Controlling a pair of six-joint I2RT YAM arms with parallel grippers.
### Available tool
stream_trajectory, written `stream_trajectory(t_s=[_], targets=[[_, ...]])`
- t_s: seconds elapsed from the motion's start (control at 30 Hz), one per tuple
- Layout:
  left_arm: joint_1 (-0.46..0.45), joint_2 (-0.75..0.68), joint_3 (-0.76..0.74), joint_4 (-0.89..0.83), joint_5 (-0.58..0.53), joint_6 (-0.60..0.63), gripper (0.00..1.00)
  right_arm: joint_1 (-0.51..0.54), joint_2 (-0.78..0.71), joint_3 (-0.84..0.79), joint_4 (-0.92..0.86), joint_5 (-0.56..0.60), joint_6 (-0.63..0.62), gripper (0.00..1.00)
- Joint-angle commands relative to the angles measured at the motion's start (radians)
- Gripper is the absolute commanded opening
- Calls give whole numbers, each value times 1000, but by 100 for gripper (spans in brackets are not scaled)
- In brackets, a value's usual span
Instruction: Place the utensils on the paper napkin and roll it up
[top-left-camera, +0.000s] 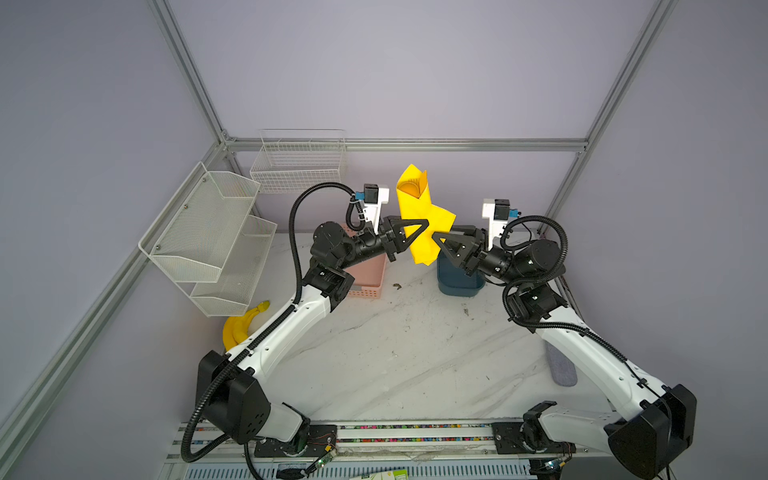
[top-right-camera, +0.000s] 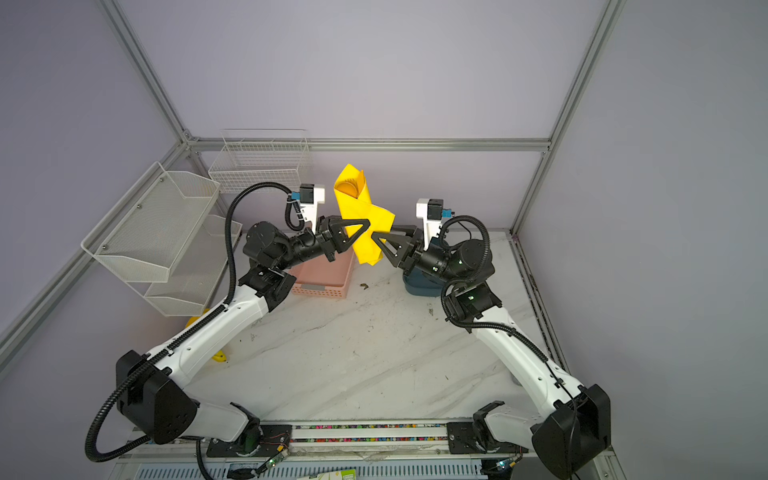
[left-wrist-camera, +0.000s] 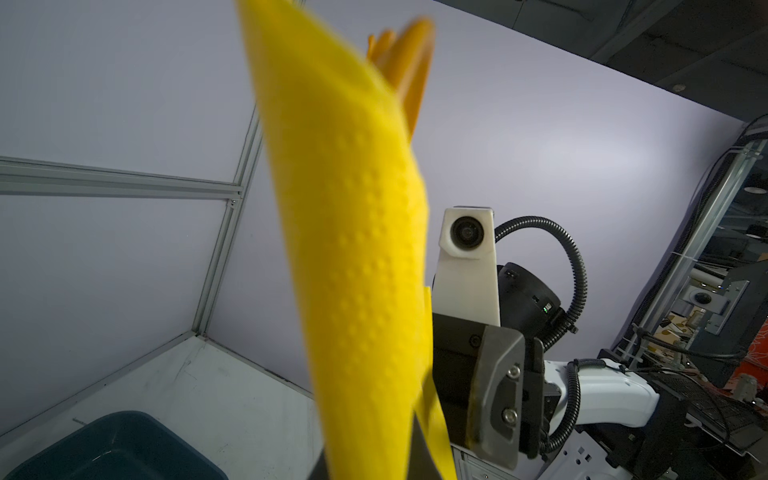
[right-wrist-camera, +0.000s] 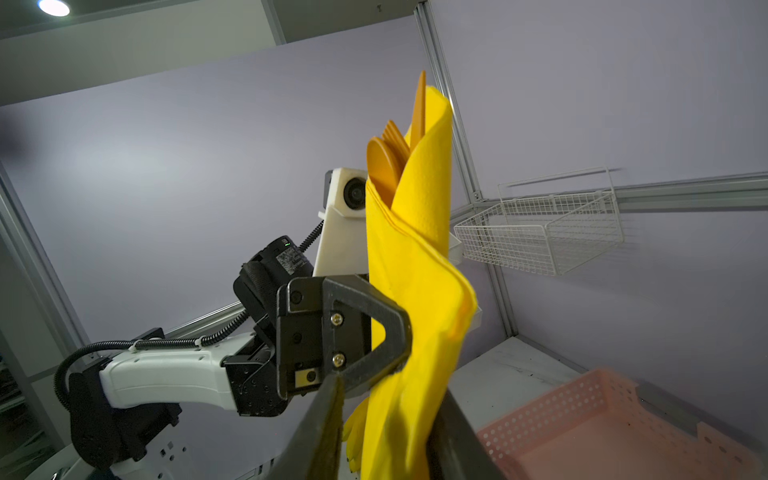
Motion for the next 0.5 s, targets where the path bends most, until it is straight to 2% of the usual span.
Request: stream_trajectory(t_s=[0.0,0.27,0.47], targets=[[2,-24,71,34,9,4,10,2,-29,44,-54,95,-53,27],[2,-24,63,72,18,-18,10,2,-37,51,-104,161,-75,4],[3,-63,45,116,23,-47,12,2,-41,46,-154,234,-95,0]])
